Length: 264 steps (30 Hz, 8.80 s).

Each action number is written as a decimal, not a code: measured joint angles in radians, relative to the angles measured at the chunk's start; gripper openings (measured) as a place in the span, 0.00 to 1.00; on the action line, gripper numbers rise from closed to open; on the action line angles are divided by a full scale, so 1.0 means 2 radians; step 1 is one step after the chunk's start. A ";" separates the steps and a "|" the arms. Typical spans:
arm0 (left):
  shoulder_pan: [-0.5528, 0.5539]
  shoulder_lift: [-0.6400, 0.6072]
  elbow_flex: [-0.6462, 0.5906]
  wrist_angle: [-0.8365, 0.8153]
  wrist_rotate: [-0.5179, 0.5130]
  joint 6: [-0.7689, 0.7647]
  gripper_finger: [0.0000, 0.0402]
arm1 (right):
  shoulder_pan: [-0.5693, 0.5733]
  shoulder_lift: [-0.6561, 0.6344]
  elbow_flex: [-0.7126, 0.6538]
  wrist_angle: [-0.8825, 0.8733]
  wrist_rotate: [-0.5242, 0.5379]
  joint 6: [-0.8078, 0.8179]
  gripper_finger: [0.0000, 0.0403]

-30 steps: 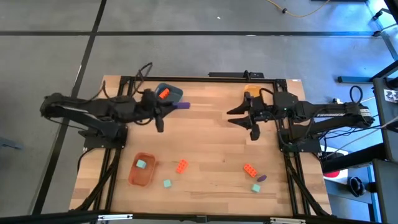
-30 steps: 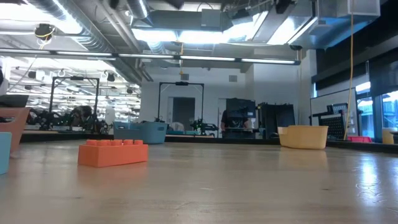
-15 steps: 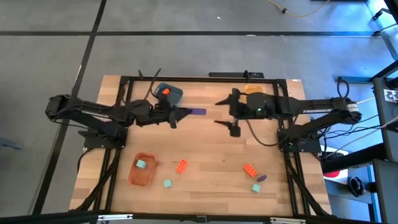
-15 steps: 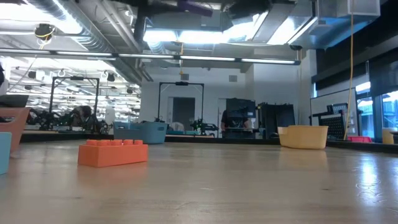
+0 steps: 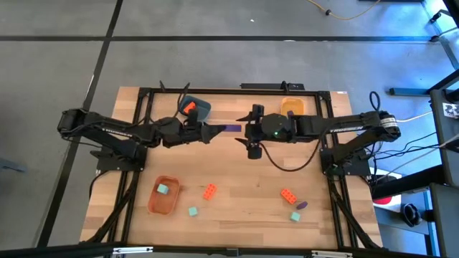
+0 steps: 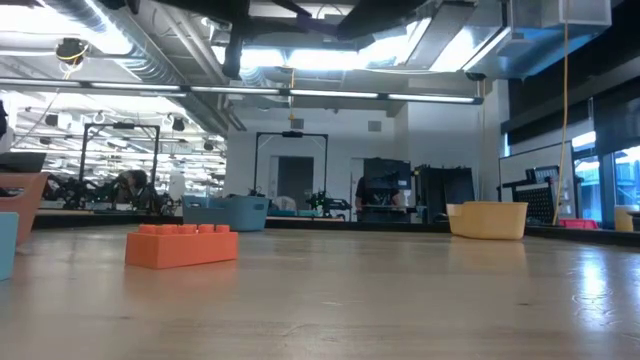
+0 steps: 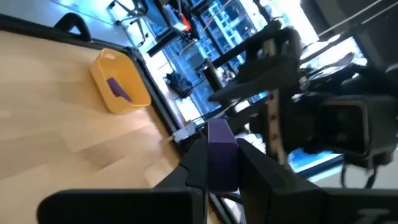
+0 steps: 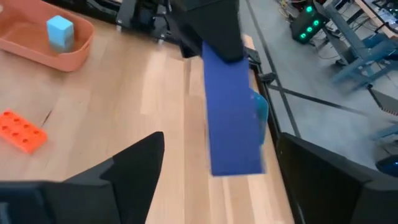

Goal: Sort & place blocks by color
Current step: Put the left blue block into the yellow bin, then put the blue block into the yellow bin

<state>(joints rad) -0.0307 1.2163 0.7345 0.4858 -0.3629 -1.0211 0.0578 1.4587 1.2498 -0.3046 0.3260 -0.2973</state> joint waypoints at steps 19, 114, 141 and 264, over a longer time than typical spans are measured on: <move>0.010 0.000 0.000 0.001 0.004 -0.010 0.11 | 0.000 0.016 0.000 0.027 0.050 -0.015 0.41; 0.003 -0.183 0.000 -0.175 0.020 0.357 0.34 | -0.391 0.030 -0.208 -0.203 -0.080 0.434 0.29; 0.003 -0.190 0.000 -0.166 0.057 0.359 0.34 | -0.376 -0.180 -0.208 -0.220 -0.139 0.304 0.69; 0.025 -0.226 0.000 -0.158 0.109 0.346 0.34 | 0.307 -0.014 -0.147 -0.344 -0.268 0.181 0.14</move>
<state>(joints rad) 0.0200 0.7650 0.7341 0.1692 -0.1444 -0.3294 0.6722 1.4300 0.9566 -0.9918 -0.2100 0.0653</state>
